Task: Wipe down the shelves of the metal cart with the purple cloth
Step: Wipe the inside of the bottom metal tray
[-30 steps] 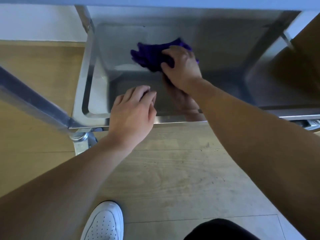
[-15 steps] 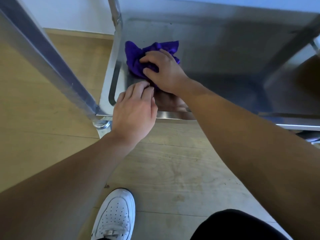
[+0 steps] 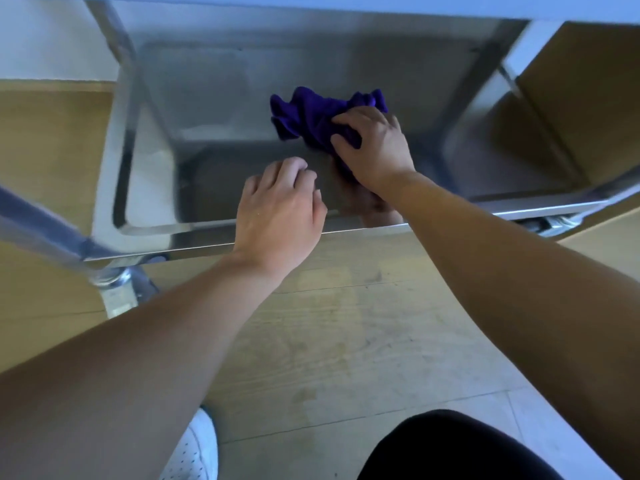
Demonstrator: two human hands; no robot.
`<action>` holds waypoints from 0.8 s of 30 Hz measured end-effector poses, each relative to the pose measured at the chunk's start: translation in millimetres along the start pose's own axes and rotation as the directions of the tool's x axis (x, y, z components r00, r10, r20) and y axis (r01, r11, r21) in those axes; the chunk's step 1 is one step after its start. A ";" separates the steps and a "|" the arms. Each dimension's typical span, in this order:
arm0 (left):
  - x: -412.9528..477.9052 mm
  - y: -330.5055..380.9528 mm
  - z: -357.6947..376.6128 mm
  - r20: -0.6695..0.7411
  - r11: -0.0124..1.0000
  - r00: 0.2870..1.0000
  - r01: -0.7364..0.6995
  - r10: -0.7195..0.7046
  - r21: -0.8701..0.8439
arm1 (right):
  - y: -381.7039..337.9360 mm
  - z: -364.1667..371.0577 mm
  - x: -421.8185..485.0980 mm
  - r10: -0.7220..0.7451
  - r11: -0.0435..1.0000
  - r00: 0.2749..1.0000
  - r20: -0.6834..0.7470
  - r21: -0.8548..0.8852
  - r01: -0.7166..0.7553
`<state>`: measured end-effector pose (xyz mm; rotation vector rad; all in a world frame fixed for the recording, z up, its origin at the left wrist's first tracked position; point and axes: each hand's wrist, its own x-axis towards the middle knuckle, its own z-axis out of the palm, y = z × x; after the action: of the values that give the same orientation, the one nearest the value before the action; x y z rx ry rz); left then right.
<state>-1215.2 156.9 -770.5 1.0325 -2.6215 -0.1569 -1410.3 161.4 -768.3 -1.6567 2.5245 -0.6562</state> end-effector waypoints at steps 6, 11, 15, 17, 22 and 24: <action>19.4 55.8 18.6 0.037 0.991 0.992 -0.122 0.124 -0.055 | 65.2 -32.5 -28.5 0.208 0.977 0.975 -0.079 -0.038 -0.211; 38.9 85.7 31.7 0.058 0.977 0.978 -0.196 0.201 -0.086 | 106.1 -48.0 -43.2 0.347 0.933 0.927 -0.143 -0.043 -0.356; 57.1 89.1 40.3 0.082 0.975 0.974 -0.206 0.213 -0.089 | 130.4 -55.4 -41.4 0.392 0.914 0.906 -0.158 -0.039 -0.403; 63.9 91.0 43.2 0.077 0.976 0.976 -0.196 0.204 -0.095 | 141.2 -58.7 -38.3 0.401 0.911 0.902 -0.158 -0.033 -0.411; 69.8 97.4 49.3 0.063 0.979 0.981 -0.176 0.183 -0.108 | 163.4 -61.8 -19.3 0.442 0.893 0.887 -0.134 -0.023 -0.449; 68.7 98.0 50.5 0.056 0.978 0.982 -0.174 0.181 -0.111 | 170.6 -62.1 -8.4 0.455 0.888 0.882 -0.123 -0.013 -0.460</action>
<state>-1342.5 181.3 -779.6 0.7664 -2.7150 -0.2897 -1571.0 245.8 -777.2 -0.9812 2.8742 -0.6648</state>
